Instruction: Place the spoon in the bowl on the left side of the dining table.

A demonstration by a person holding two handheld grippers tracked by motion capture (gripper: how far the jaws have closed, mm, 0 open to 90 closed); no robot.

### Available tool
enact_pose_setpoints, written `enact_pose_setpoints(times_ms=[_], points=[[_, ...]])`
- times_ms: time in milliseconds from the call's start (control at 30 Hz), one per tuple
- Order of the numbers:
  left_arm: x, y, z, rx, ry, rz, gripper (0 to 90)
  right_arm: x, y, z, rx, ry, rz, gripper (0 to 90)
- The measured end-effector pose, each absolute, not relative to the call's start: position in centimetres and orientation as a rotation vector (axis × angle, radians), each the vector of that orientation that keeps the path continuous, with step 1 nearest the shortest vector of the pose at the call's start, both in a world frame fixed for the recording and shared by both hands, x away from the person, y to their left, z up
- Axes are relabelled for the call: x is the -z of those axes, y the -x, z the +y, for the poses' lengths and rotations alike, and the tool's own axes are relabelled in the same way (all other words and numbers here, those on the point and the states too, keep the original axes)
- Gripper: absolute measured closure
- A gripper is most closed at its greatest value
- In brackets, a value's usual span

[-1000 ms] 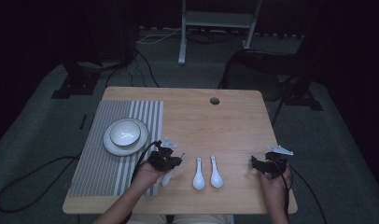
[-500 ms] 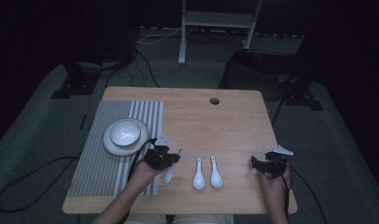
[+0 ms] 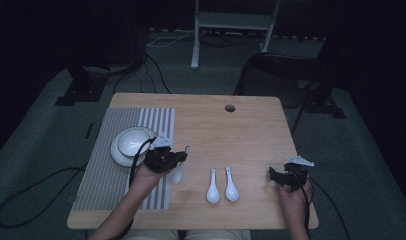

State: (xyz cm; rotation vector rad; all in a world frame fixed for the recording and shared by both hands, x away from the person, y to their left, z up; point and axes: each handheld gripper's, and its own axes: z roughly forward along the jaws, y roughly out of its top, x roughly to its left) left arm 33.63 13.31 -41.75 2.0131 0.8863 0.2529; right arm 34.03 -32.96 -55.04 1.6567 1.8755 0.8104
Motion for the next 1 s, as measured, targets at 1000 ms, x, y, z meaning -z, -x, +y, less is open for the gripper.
enact_pose_setpoints(times_ms=[1000], points=[[41.8,-39.9,26.1,-0.484,-1.726,1.254,85.5,55.0,-34.0,-33.0,-0.81,-1.657,1.875,11.2]])
